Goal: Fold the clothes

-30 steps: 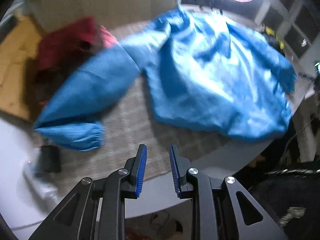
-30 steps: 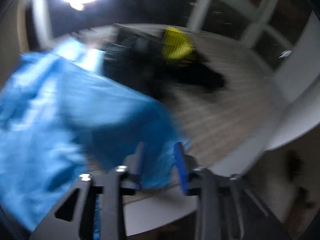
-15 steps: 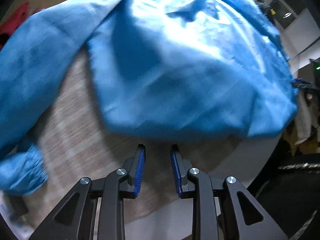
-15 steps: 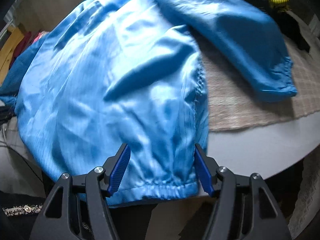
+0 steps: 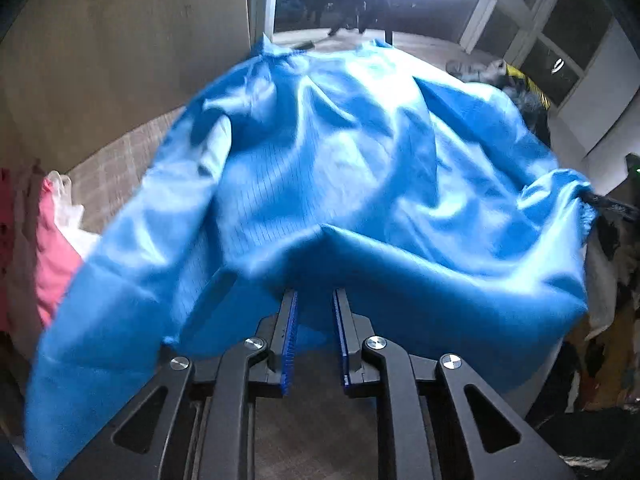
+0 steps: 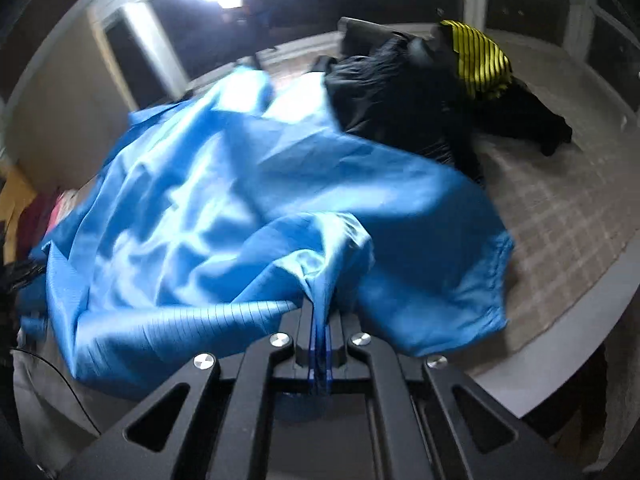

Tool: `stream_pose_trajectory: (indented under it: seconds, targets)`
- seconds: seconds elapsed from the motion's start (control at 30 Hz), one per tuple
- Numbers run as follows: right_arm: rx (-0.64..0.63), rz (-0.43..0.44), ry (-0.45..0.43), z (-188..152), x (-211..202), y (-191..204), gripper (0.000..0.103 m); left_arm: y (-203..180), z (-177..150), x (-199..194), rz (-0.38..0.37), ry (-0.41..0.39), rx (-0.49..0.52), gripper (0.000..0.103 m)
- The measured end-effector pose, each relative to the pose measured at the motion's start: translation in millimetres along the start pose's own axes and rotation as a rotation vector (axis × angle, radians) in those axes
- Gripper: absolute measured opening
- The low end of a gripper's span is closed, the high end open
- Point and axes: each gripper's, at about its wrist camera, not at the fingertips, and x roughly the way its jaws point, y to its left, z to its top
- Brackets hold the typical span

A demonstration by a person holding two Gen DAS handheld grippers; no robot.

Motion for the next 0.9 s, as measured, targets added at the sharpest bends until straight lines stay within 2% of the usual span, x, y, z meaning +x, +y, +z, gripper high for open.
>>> stream_pose_trajectory:
  seconds: [0.03, 0.1, 0.17, 0.27, 0.4, 0.47, 0.5, 0.53, 0.57, 0.67, 0.8, 0.9]
  targets:
    - [0.007, -0.005, 0.003, 2, 6, 2, 0.002, 2, -1, -9, 0.004, -0.014, -0.001, 0.034]
    - [0.017, -0.006, 0.013, 6, 17, -1, 0.002, 3, -11, -26, 0.020, -0.030, -0.008, 0.044]
    - [0.023, 0.001, 0.025, 10, 25, -9, 0.002, 1, -27, -29, -0.030, 0.000, -0.030, 0.045]
    - [0.012, 0.013, 0.037, 14, 36, -9, 0.002, -19, -48, 0, -0.112, 0.091, -0.082, 0.047]
    - [-0.010, 0.021, 0.053, 14, 38, -12, 0.002, -32, -63, 45, -0.132, 0.186, -0.133, 0.047]
    - [-0.018, 0.022, 0.057, 14, 40, -13, 0.003, -32, -64, 62, -0.141, 0.210, -0.182, 0.043]
    - [-0.019, 0.023, 0.061, 13, 40, -14, 0.003, -32, -64, 60, -0.147, 0.197, -0.193, 0.032]
    - [-0.024, 0.020, 0.065, 12, 40, -14, 0.003, -32, -63, 59, -0.152, 0.184, -0.204, 0.004]
    - [-0.028, 0.018, 0.069, 10, 39, -15, 0.003, -32, -63, 58, -0.158, 0.171, -0.214, 0.005]
    - [-0.042, 0.012, 0.069, 4, 30, -12, 0.003, -31, -75, 21, -0.169, 0.129, -0.229, 0.005]
    - [-0.061, 0.041, 0.067, -19, -3, 2, 0.003, -41, -119, -61, -0.139, 0.107, -0.200, 0.005]
    - [-0.080, 0.086, 0.088, -50, -29, 18, 0.002, -46, -164, -106, -0.126, 0.134, -0.216, 0.005]
